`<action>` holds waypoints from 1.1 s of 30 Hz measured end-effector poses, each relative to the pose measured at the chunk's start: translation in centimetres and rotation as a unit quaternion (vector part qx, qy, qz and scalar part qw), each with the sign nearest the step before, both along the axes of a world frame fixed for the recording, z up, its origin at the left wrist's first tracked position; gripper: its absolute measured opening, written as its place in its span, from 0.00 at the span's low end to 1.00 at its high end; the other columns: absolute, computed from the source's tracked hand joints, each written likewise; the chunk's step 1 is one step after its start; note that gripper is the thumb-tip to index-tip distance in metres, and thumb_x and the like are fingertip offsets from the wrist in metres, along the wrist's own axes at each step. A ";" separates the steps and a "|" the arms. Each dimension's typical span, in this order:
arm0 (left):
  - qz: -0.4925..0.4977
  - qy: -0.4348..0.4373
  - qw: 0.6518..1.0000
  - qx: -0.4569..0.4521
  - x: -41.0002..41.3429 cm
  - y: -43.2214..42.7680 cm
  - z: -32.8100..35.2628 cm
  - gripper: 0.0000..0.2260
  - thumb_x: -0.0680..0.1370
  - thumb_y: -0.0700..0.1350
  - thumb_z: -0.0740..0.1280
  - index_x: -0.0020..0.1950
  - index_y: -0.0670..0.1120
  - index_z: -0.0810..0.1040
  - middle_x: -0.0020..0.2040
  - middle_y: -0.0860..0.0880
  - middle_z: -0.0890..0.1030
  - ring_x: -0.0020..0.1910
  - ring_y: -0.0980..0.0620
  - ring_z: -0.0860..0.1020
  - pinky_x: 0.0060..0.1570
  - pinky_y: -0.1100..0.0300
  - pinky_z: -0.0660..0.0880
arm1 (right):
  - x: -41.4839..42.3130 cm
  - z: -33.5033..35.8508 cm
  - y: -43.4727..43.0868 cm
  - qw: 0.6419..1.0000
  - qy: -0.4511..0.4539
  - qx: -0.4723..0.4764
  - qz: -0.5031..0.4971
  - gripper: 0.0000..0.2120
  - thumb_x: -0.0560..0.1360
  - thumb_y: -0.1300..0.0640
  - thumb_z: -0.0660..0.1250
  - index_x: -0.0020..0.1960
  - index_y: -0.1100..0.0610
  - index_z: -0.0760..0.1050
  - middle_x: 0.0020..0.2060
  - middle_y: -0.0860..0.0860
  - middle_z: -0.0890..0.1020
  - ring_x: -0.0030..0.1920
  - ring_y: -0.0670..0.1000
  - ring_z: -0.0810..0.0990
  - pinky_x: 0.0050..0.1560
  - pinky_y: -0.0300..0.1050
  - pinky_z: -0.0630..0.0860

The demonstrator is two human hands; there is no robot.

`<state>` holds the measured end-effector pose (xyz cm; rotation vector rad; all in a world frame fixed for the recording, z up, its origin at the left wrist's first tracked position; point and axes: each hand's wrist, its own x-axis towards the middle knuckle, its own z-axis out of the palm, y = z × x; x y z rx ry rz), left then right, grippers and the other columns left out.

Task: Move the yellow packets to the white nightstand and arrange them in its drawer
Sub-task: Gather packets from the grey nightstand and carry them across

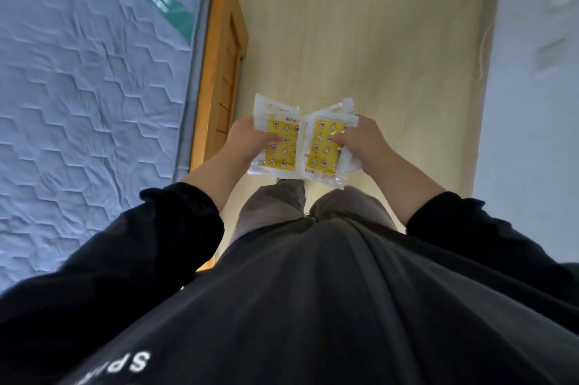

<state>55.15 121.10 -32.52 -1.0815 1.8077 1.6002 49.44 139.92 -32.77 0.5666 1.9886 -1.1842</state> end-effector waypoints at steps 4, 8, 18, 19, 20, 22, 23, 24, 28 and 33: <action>0.008 -0.001 1.000 -0.004 -8.0 -2.8 0.3 0.15 0.72 0.35 0.72 0.56 0.45 0.77 0.47 0.52 0.80 0.44 0.54 0.79 0.45 0.60 0.75 | -8.6 0.0 -2.9 1.000 -0.007 0.003 -0.002 0.16 0.72 0.69 0.65 0.58 0.60 0.75 0.48 0.56 0.80 0.47 0.55 0.80 0.45 0.46 0.76; 0.049 -0.005 0.999 -0.006 -16.0 -6.0 -0.2 0.13 0.72 0.34 0.72 0.53 0.46 0.75 0.48 0.51 0.80 0.44 0.53 0.79 0.45 0.59 0.77 | -17.6 -0.5 -6.0 1.000 -0.008 -0.009 0.009 0.14 0.72 0.69 0.66 0.55 0.59 0.76 0.48 0.56 0.81 0.49 0.56 0.81 0.51 0.49 0.79; 0.205 -0.006 0.979 -0.004 -37.0 -14.5 -1.5 0.17 0.71 0.33 0.72 0.59 0.41 0.77 0.57 0.43 0.81 0.54 0.46 0.80 0.58 0.50 0.76 | -43.2 -0.6 -15.9 0.989 -0.007 -0.041 0.143 0.15 0.71 0.71 0.62 0.54 0.57 0.76 0.45 0.55 0.80 0.47 0.55 0.80 0.47 0.49 0.78; 0.220 -0.005 0.975 -0.002 -38.5 -15.5 -1.7 0.16 0.71 0.33 0.72 0.57 0.42 0.77 0.56 0.43 0.81 0.53 0.46 0.81 0.57 0.51 0.77 | -45.5 -0.5 -17.4 0.987 -0.007 -0.041 0.158 0.15 0.71 0.71 0.62 0.54 0.57 0.76 0.45 0.55 0.80 0.46 0.56 0.80 0.46 0.49 0.77; 0.235 -0.007 0.972 0.003 -39.8 -16.6 -1.8 0.15 0.71 0.33 0.72 0.56 0.43 0.77 0.55 0.43 0.81 0.52 0.46 0.81 0.56 0.52 0.77 | -47.6 -0.3 -19.0 0.985 -0.011 -0.043 0.169 0.16 0.71 0.72 0.62 0.54 0.58 0.76 0.46 0.56 0.80 0.46 0.56 0.80 0.46 0.49 0.77; 0.269 -0.012 0.963 0.008 -42.2 -19.1 -2.3 0.15 0.71 0.32 0.72 0.54 0.44 0.76 0.52 0.44 0.81 0.51 0.46 0.81 0.53 0.54 0.77 | -51.3 -0.4 -22.6 0.981 -0.019 -0.049 0.186 0.15 0.71 0.73 0.61 0.50 0.57 0.76 0.45 0.57 0.80 0.45 0.56 0.80 0.46 0.51 0.78; 0.288 -0.014 0.958 0.010 -43.3 -20.4 -2.6 0.15 0.71 0.32 0.72 0.53 0.44 0.75 0.52 0.45 0.81 0.50 0.46 0.80 0.52 0.55 0.77 | -53.0 -0.4 -24.6 0.979 -0.017 -0.053 0.197 0.15 0.71 0.73 0.61 0.46 0.55 0.76 0.44 0.56 0.80 0.45 0.56 0.80 0.47 0.51 0.78; 0.306 -0.015 0.952 0.012 -44.4 -21.9 -3.0 0.14 0.71 0.32 0.72 0.53 0.45 0.75 0.51 0.45 0.81 0.50 0.46 0.80 0.51 0.55 0.77 | -54.6 -0.5 -26.7 0.976 -0.013 -0.053 0.211 0.15 0.71 0.73 0.61 0.44 0.54 0.76 0.43 0.55 0.79 0.45 0.56 0.79 0.48 0.52 0.77; 0.387 -0.019 0.921 0.025 -48.7 -28.7 -4.6 0.14 0.71 0.34 0.73 0.52 0.45 0.75 0.50 0.46 0.81 0.50 0.47 0.81 0.47 0.55 0.77 | -60.2 -1.3 -35.8 0.959 -0.006 -0.033 0.282 0.13 0.72 0.73 0.61 0.47 0.57 0.75 0.43 0.56 0.79 0.44 0.55 0.79 0.48 0.49 0.77; 0.466 -0.015 0.884 0.029 -53.2 -38.6 -5.0 0.13 0.71 0.34 0.73 0.52 0.45 0.76 0.46 0.48 0.82 0.43 0.50 0.82 0.44 0.56 0.79 | -65.8 -2.3 -49.2 0.928 -0.001 0.006 0.372 0.11 0.73 0.71 0.63 0.50 0.58 0.75 0.45 0.56 0.80 0.44 0.54 0.80 0.45 0.48 0.79</action>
